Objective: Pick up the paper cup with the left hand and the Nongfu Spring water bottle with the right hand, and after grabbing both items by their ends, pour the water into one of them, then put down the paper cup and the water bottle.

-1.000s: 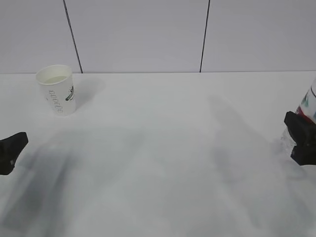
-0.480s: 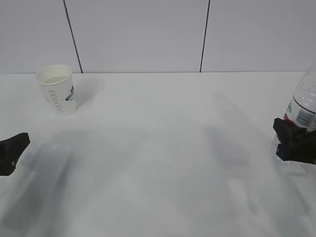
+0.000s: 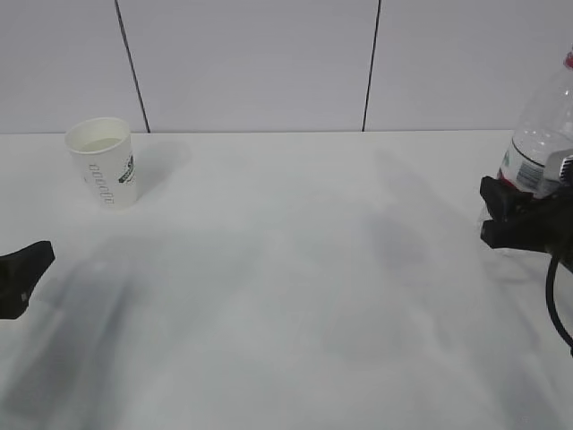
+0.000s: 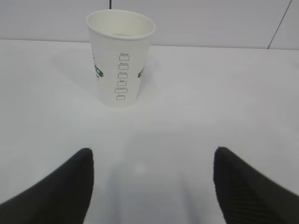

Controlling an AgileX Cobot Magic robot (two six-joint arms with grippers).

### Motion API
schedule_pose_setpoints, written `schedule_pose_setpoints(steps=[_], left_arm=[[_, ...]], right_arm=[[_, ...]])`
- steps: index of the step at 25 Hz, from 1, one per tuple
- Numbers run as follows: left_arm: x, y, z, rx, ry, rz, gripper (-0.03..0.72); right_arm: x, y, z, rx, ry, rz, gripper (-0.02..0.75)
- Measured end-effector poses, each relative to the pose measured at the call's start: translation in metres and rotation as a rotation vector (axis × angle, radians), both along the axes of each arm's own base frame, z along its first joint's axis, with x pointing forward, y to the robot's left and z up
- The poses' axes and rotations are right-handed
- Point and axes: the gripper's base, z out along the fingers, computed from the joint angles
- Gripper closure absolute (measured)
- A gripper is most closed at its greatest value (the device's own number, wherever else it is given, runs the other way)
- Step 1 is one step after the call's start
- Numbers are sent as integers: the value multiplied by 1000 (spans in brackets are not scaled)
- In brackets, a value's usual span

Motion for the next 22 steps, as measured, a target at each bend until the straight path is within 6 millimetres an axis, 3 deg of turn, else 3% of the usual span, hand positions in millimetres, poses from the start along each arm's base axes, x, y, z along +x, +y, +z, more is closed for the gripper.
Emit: schedule_pose_setpoints(steps=[22], left_arm=[[0, -1, 0, 1, 0, -7, 104]], right_arm=[[96, 5, -27, 1, -76, -7, 309]])
